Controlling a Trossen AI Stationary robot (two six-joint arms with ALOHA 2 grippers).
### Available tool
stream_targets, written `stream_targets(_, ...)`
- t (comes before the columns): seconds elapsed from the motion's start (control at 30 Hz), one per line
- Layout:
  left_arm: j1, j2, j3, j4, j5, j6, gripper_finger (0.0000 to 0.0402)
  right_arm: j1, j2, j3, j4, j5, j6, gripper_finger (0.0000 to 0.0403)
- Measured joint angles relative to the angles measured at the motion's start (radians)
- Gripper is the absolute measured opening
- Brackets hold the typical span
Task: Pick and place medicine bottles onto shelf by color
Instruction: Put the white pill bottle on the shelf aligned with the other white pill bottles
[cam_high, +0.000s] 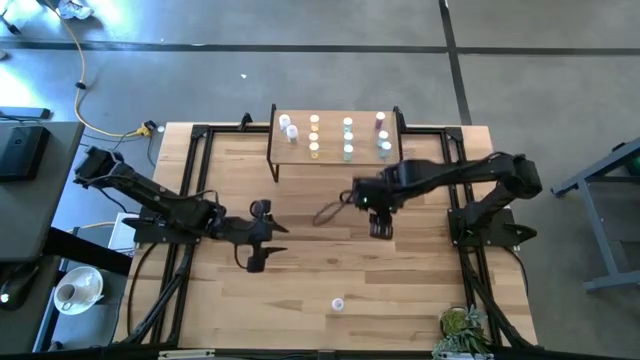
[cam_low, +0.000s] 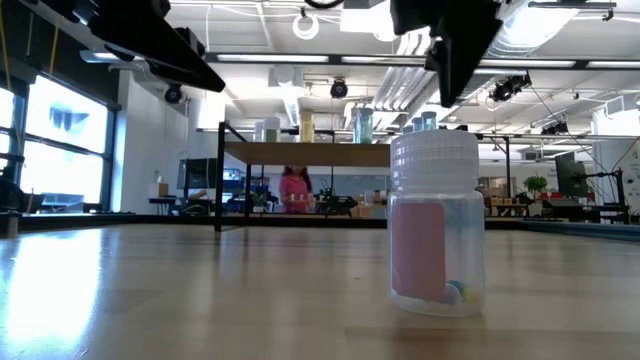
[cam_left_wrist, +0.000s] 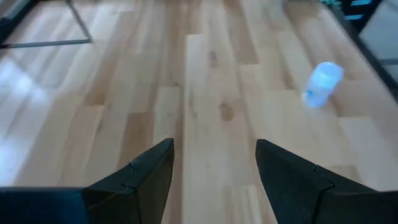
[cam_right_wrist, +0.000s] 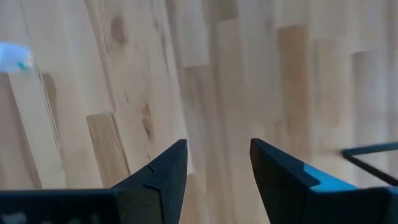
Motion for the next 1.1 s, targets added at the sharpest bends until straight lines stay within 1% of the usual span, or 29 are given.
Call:
stream_targets(0.1,-0.012,0.000,-0.010,-0.003,-0.058,-0.014,0.0216,0.038,0.000,-0.084,0.074,-0.003,0.026,0.0167)
stream_targets(0.2,-0.014,0.000,-0.011,-0.014,-0.080,-0.021,0.0216,0.075,0.000,-0.160,0.153,-0.018,0.047,0.0167)
stream_targets(0.43,-0.014,0.000,-0.011,-0.014,-0.082,-0.032,0.0216,0.165,0.000,-0.301,0.359,-0.049,0.083,0.0167)
stream_targets(0.63,-0.014,0.000,-0.011,-0.014,-0.082,-0.042,0.0216,0.248,0.000,-0.365,0.532,-0.049,0.090,0.0167)
stream_targets(0.93,-0.014,0.000,-0.011,-0.014,-0.082,-0.055,0.0216,0.376,0.000,-0.508,0.914,-0.063,0.080,0.0167)
stream_targets(1.1,-0.014,0.000,-0.011,-0.006,-0.082,-0.056,0.0216,0.425,0.000,-0.578,1.092,-0.036,0.080,0.0167)
